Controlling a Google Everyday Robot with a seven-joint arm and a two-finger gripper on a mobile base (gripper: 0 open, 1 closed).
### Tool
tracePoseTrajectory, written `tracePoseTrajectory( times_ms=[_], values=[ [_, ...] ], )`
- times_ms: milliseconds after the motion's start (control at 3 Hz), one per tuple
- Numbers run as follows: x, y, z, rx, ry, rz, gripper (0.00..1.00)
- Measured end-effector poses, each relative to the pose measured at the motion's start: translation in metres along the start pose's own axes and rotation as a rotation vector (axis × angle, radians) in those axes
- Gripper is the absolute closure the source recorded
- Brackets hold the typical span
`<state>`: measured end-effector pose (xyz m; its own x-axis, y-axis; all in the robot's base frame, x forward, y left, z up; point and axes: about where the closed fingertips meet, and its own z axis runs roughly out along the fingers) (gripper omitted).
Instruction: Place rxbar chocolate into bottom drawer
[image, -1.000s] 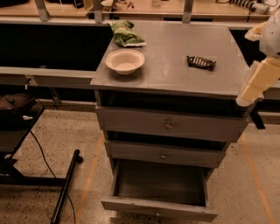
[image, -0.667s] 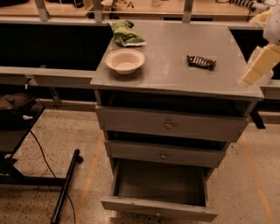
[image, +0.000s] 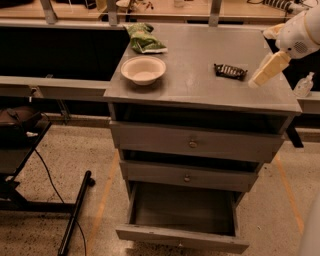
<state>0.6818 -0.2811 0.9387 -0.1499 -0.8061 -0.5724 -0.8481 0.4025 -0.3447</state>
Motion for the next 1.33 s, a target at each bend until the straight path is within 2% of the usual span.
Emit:
tracePoseTrajectory(
  times_ms=[333, 667, 1000, 1333],
  values=[
    [0.012, -0.015, 0.028, -0.008, -0.029, 0.020, 0.00],
    [0.012, -0.015, 0.028, -0.008, -0.029, 0.020, 0.00],
    [0.000, -0.019, 0.045, -0.020, -0.087, 0.025, 0.00],
    [-0.010, -0.030, 0.059, 0.016, -0.168, 0.072, 0.00]
  ],
)
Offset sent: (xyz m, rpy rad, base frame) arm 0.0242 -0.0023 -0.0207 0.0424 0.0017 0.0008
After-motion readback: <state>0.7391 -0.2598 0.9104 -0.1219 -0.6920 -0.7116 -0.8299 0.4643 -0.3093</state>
